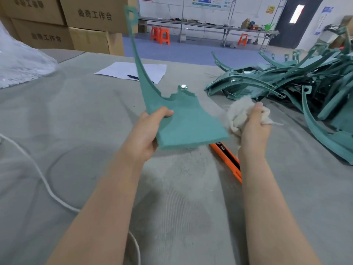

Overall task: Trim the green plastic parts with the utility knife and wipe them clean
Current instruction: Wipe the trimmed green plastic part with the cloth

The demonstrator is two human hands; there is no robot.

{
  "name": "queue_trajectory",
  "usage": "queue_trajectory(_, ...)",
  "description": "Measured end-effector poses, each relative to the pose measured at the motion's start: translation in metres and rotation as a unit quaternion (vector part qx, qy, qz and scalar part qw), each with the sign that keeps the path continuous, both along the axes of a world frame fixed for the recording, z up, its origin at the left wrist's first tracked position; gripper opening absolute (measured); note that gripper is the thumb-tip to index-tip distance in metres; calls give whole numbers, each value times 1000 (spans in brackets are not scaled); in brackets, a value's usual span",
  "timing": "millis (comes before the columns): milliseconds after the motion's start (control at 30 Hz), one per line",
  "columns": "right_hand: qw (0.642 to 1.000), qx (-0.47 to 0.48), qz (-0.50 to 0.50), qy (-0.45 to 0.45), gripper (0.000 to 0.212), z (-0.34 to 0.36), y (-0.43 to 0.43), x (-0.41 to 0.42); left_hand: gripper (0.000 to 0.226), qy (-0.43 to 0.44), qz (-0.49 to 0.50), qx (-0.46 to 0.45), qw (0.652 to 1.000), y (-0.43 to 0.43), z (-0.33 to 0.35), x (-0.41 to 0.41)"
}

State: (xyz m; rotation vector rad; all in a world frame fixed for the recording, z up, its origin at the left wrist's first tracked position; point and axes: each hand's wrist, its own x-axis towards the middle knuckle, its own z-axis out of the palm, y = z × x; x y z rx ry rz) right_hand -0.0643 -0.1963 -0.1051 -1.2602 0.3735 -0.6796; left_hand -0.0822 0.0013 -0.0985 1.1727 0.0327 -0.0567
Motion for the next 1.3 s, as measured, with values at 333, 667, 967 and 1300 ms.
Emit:
queue_trajectory(333, 801, -428, 416, 38, 23, 7, 28, -18, 23, 90, -138, 66, 984, 31, 2, 0)
queue_trajectory(667, 913, -398, 61, 64, 29, -10, 30, 2, 53, -17, -213, -98, 972, -2, -1, -8)
queue_trajectory(967, 995, -34, 97, -4, 40, -6, 24, 2, 16, -97, -27, 181, 978, -5, -9, 2)
queue_trajectory(1300, 915, -403, 11, 7, 58, -11, 48, -2, 28, -128, -109, 263, 950, -9, 1, -12)
